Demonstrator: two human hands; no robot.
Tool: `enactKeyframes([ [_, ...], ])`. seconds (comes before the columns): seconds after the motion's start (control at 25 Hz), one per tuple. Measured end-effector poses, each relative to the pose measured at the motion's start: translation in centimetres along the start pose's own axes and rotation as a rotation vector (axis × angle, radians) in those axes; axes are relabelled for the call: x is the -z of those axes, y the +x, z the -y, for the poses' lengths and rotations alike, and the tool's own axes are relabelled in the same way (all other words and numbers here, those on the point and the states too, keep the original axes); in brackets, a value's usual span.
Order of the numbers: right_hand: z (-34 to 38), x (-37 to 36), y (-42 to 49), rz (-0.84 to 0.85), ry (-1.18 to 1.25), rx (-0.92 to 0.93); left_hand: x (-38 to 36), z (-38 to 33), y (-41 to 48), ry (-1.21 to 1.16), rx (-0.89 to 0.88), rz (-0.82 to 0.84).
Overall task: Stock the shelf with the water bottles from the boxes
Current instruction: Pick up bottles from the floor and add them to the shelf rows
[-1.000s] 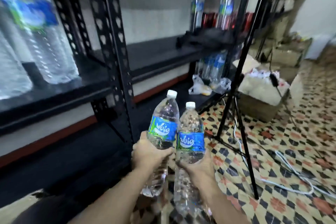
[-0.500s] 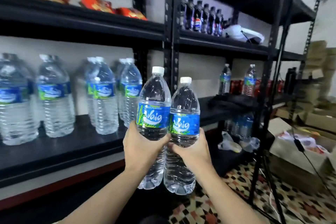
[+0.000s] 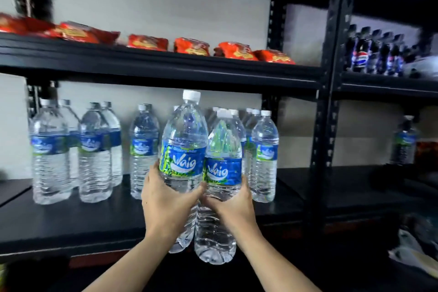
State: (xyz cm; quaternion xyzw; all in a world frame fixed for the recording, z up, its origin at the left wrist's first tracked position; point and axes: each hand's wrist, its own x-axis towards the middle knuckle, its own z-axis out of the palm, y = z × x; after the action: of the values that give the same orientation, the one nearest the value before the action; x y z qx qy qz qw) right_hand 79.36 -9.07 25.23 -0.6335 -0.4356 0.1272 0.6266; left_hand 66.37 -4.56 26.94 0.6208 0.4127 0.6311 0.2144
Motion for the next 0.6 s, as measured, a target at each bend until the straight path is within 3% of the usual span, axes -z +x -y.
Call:
enactKeyframes([
  [0.24, 1.5, -6.2, 2.5, 0.114, 0.028, 0.029, 2.6, 3.5, 4.4, 0.012, 0.056, -0.099],
  [0.6, 1.5, -10.1, 8.0, 0.120, 0.023, 0.078, 4.3, 5.5, 7.7, -0.052, 0.073, -0.160],
])
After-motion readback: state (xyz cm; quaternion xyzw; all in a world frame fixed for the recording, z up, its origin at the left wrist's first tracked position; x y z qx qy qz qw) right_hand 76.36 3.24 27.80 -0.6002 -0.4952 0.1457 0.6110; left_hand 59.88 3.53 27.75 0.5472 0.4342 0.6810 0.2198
